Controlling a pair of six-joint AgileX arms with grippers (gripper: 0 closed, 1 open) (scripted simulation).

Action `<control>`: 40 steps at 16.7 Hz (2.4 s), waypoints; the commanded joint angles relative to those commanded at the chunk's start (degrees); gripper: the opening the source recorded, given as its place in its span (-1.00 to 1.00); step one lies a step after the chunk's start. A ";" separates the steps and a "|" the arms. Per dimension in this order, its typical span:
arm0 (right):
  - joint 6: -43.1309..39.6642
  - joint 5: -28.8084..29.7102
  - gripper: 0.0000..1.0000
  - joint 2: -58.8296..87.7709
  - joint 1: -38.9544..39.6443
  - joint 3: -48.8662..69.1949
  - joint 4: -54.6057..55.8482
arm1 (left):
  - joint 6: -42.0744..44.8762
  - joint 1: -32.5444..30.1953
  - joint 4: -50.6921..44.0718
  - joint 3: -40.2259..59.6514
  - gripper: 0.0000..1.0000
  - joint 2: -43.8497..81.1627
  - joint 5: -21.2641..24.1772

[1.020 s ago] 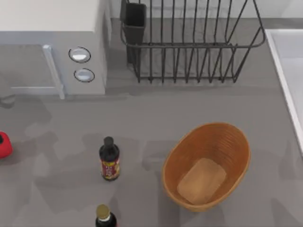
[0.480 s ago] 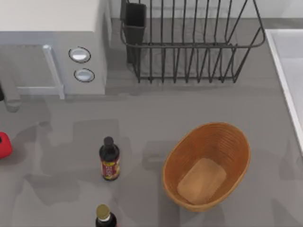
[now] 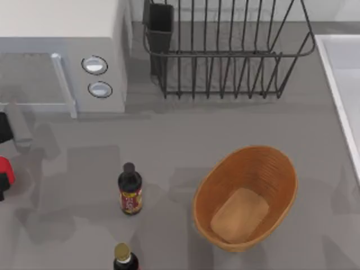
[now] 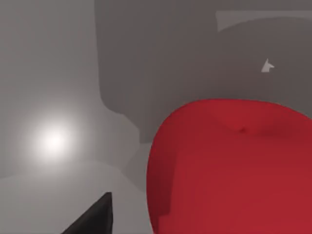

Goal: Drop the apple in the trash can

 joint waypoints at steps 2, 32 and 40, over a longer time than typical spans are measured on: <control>0.00 0.00 1.00 0.00 0.00 0.00 0.00 | -0.05 -0.07 3.50 -1.43 1.00 2.21 0.02; 0.00 0.00 1.00 0.00 0.00 0.00 0.00 | -0.42 -0.17 5.24 -1.02 -1.00 3.68 -0.02; 0.00 0.00 1.00 0.00 0.00 0.00 0.00 | -0.15 0.39 -8.97 6.10 -1.00 -3.88 -1.90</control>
